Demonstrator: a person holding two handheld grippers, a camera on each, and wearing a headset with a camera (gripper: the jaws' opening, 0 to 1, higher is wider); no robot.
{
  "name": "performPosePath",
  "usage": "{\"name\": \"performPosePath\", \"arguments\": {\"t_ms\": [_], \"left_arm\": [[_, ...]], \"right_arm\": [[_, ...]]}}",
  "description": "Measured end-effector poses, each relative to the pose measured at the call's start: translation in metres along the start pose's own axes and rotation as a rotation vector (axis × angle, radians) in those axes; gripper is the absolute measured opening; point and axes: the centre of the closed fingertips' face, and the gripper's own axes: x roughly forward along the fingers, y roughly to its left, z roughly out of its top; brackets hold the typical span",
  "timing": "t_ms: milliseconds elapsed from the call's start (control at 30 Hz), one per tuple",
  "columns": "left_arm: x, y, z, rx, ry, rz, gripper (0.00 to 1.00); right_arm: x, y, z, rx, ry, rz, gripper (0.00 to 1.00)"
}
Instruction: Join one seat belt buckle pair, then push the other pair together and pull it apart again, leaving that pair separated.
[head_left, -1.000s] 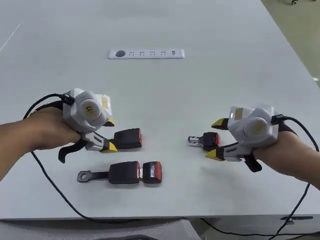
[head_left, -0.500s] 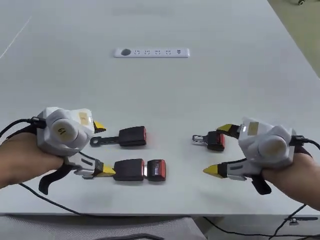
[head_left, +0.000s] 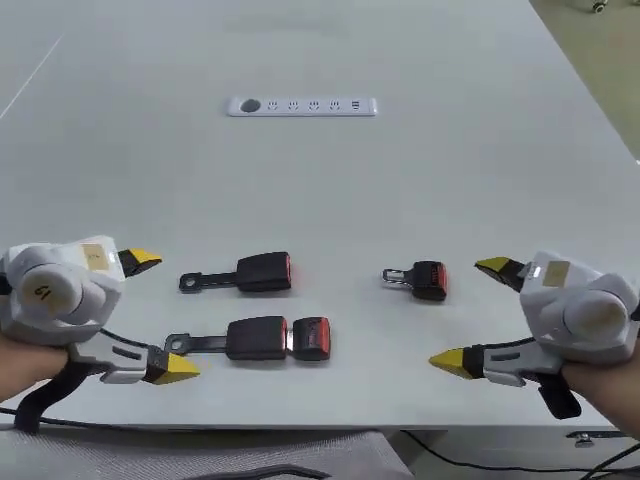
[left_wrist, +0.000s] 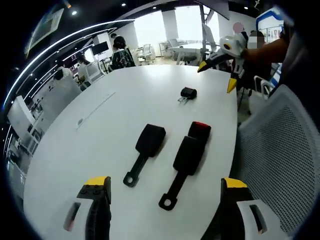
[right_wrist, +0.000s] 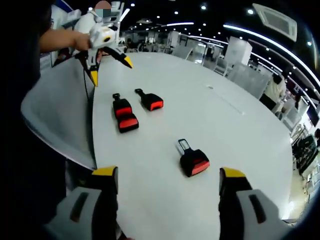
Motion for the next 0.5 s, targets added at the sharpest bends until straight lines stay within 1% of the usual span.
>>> {"name": "performPosePath", "arguments": {"t_ms": [100, 200, 233, 300, 500], "left_arm": [[-0.008, 0.004, -0.006, -0.033, -0.014, 0.023, 0.97], [-0.013, 0.007, -0.009, -0.061, -0.033, 0.047, 1.0], [-0.015, 0.01, -0.009, -0.073, -0.043, 0.068, 1.0], [-0.018, 0.01, -0.011, -0.078, -0.053, 0.074, 1.0], [-0.02, 0.006, -0.013, -0.086, -0.055, 0.077, 1.0]], "right_arm": [[-0.005, -0.002, -0.001, 0.031, -0.009, -0.008, 0.88], [-0.008, -0.002, -0.001, 0.037, -0.021, -0.014, 0.92], [-0.009, -0.001, -0.001, 0.042, -0.025, -0.015, 0.95], [-0.01, -0.001, -0.001, 0.048, -0.032, -0.019, 1.0], [-0.013, 0.001, -0.004, 0.059, -0.019, -0.022, 1.0]]}}
